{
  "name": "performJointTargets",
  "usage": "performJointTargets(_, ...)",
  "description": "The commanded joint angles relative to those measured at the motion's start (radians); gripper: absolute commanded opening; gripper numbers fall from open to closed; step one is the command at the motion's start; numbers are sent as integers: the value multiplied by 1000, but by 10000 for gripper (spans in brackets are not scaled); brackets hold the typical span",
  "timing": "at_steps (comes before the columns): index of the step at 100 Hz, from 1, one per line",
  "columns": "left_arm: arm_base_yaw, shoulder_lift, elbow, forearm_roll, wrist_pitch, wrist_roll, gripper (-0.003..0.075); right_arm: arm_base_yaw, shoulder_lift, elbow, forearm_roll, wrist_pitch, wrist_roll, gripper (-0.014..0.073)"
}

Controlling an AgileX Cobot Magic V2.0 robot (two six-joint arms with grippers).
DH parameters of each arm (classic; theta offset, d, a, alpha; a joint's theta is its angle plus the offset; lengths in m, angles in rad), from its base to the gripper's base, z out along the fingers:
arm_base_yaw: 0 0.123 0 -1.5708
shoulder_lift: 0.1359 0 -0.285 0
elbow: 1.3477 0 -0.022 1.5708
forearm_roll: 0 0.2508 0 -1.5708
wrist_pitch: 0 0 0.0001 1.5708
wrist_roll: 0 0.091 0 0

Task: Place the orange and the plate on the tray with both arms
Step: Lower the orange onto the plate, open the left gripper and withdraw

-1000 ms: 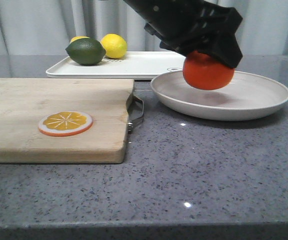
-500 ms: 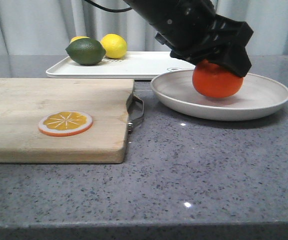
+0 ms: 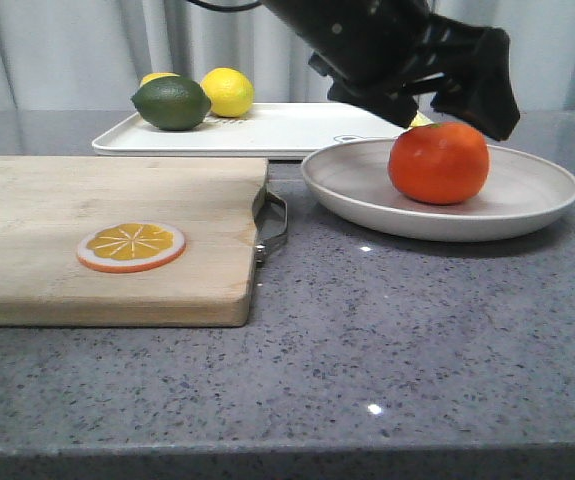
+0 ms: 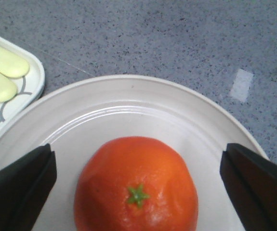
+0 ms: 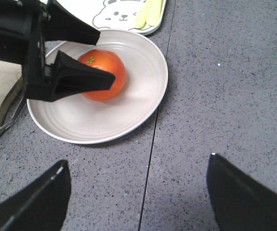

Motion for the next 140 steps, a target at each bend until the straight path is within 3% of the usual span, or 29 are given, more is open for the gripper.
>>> performJointTargets(1, -4, -113, -34, -27, -41, -10, 662, 2, 6, -36, 11, -65, -7, 581)
performJointTargets(13, 14, -172, -27, -21, -43, -43, 657, 2, 6, -36, 11, -65, -7, 581)
performJointTargets(36, 69, -363, 102, 27, -105, -51, 575, 2, 6, -34, 10, -67, -7, 581)
performJointTargets(74, 181, -839, 642, 54, -349, -52, 575, 2, 6, -33, 10, -70, -7, 581)
performJointTargets(104, 296, -1167, 966, 54, -385, -54, 575, 2, 6, -33, 10, -72, -7, 581)
performJointTargets(122, 374, -1297, 1065, 54, -385, -54, 575, 2, 6, -33, 10, -75, -7, 581)
performJointTargets(140, 388, -1328, 1086, 54, -382, -54, 575, 2, 7, -33, 22, -109, -7, 581)
